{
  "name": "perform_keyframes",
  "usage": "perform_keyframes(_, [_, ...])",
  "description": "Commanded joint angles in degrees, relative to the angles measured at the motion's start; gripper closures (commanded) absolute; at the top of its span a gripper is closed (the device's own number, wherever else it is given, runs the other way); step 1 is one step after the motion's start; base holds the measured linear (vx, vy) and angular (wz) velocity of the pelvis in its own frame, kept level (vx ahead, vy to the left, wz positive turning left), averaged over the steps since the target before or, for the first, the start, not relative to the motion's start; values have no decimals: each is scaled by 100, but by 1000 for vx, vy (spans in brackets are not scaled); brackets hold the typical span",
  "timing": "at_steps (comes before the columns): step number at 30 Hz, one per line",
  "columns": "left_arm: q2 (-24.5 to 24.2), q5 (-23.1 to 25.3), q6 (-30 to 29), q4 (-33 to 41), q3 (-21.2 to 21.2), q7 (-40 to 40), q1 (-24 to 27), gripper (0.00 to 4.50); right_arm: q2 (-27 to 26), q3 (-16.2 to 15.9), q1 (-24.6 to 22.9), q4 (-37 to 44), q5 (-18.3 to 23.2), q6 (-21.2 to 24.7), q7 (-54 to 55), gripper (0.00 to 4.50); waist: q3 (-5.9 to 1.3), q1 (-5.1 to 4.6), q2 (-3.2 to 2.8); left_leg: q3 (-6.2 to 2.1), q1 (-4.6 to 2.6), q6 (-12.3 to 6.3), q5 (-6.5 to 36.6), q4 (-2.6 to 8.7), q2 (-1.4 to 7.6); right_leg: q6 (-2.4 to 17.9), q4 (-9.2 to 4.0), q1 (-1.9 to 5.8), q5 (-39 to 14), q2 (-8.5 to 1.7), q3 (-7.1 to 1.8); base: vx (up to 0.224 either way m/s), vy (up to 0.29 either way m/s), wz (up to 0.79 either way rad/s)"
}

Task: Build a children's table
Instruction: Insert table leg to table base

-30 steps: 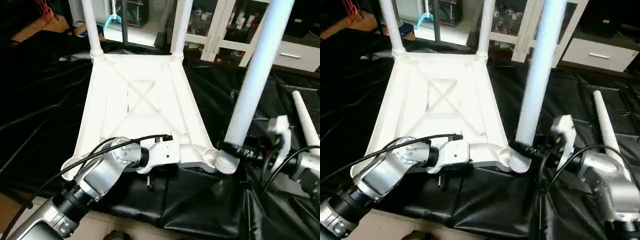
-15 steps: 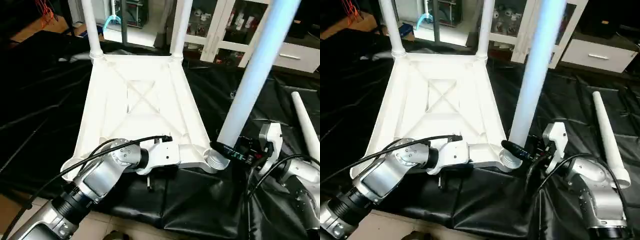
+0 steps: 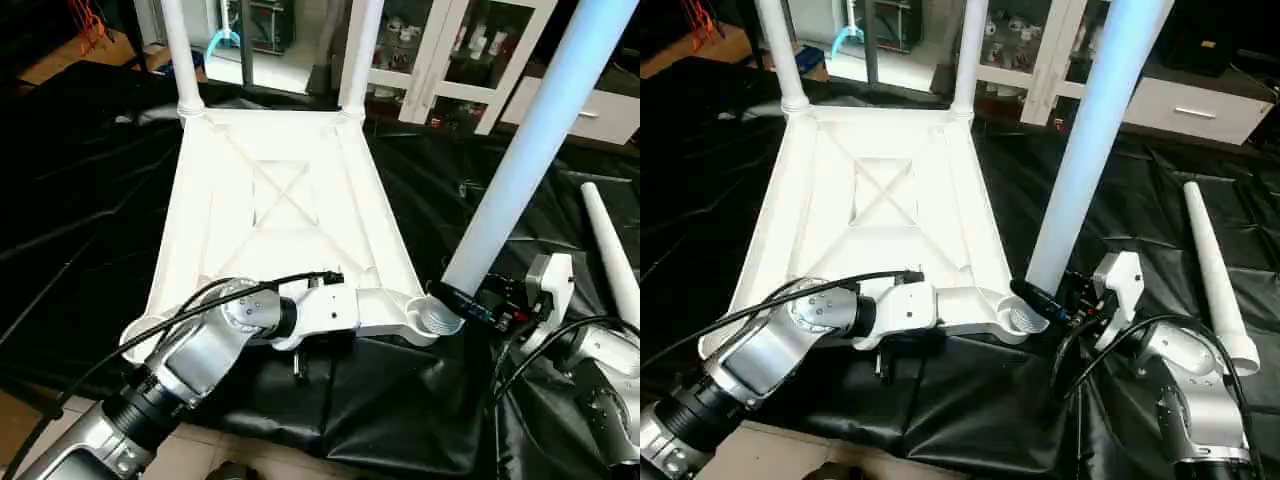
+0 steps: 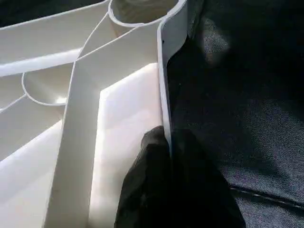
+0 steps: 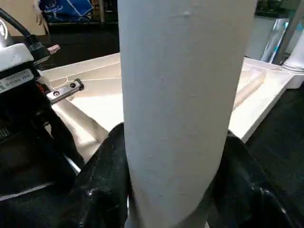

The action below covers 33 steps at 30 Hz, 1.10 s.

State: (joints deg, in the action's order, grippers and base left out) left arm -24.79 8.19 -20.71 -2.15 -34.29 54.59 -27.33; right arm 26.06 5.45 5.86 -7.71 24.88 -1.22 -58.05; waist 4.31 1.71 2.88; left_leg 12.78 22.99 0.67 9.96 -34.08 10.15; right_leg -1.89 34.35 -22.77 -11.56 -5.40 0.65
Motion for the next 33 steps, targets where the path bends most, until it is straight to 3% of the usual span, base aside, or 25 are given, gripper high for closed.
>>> perform_keyframes(1, [-195,301,-155,-325,-313,112,242,450,-14,-77,74,-149,-105,-132,-62,266,-261,-30,-7,-241,-208,137,2091,549,350,1064,-470,17,-1553,-240,-134,0,0,0])
perform_keyframes(4, [-274,300,-204,-225,-294,151,285,450,-75,-125,136,-196,-138,-198,-69,266,-271,-22,-2,-230,-202,71,1972,536,349,1102,-461,40,-1464,-251,-140,0,0,0])
perform_keyframes(6, [-495,321,-344,-24,-175,147,409,450,-187,-159,227,-159,-104,-209,-34,266,-289,2,-63,-240,-206,60,1870,541,350,1160,-432,56,-1271,-247,-132,0,0,0])
perform_keyframes(7, [-679,331,-425,99,-76,147,512,450,-267,-191,270,-97,-72,-199,2,266,-295,-33,-69,-261,-131,31,1738,556,333,1188,-404,118,-1091,-242,-112,0,0,0])
perform_keyframes(9, [-1034,355,-578,317,75,191,707,450,-393,-271,293,59,-26,-154,59,266,-296,-41,-126,-268,-160,61,1799,563,330,1238,-397,103,-1006,-226,-105,0,0,0])
perform_keyframes(10, [-1210,358,-695,452,158,225,818,450,-451,-301,300,108,-9,-156,88,266,-295,-63,-108,-271,-150,62,1822,565,325,1250,-391,112,-997,-220,-105,0,0,0])
perform_keyframes(12, [-1437,367,-795,628,252,270,960,450,-519,-311,324,126,12,-178,140,266,-298,-94,-130,-273,-161,58,1862,570,317,1273,-396,113,-1043,-216,-109,0,0,0])
perform_keyframes(13, [-1685,369,-863,814,368,313,1126,450,-589,-306,364,109,35,-199,206,266,-294,-97,-172,-284,-154,68,1888,575,311,1286,-388,121,-1077,-224,-110,0,0,0])
perform_keyframes(14, [-1864,366,-910,942,438,361,1250,450,-621,-297,394,85,45,-216,233,266,-284,-123,-185,-310,-114,83,1924,603,300,1265,-394,160,-1232,-238,-101,0,0,0])
perform_keyframes(16, [-2178,389,-1006,1153,560,404,1461,450,-663,-290,446,20,42,-252,244,266,-280,-148,-169,-324,-121,121,2011,613,288,1185,-419,159,-1515,-229,-95,6,-8,-9])
perform_keyframes(17, [-2272,399,-1048,1223,613,398,1530,450,-681,-288,466,-12,29,-265,241,266,-290,-161,-207,-335,-134,149,2049,618,284,1204,-425,153,-1528,-231,-105,0,0,0])
perform_keyframes(19, [-2504,413,-1255,1441,778,356,1723,450,-731,-289,522,-109,-9,-303,226,266,-290,-185,-219,-371,-81,154,2019,627,264,1188,-415,199,-1657,-243,-87,3,-21,-20])
perform_keyframes(21, [-2608,406,-1399,1594,875,341,1827,450,-765,-304,565,-170,-13,-331,209,266,-300,-195,-207,-380,-94,132,1944,610,258,1195,-427,192,-1706,-241,-86,9,-21,-20])
perform_keyframes(26, [-2580,394,-2005,2139,946,233,2013,450,-852,-416,645,-231,13,-281,151,266,-321,-173,-236,-346,-172,3,1591,576,259,1464,-415,185,-1233,-213,-106,0,0,0])
perform_keyframes(28, [-2069,305,-2085,2149,838,-42,1919,450,-964,-450,799,-380,72,-179,152,266,-333,-168,-192,-325,-185,-91,1411,552,256,1570,-396,193,-975,-199,-110,0,0,0])
perform_keyframes(31, [-1505,303,-1973,1931,660,-346,1726,450,-1074,-483,1012,-562,195,58,97,266,-359,-104,-227,-287,-230,-237,1168,508,251,1709,-368,188,-636,-182,-117,0,0,0])
perform_keyframes(33, [-1203,221,-1946,1817,619,-440,1619,450,-1146,-485,1165,-651,297,215,59,266,-358,-62,-203,-274,-239,-276,1141,507,252,1691,-375,182,-661,-182,-115,0,0,0])
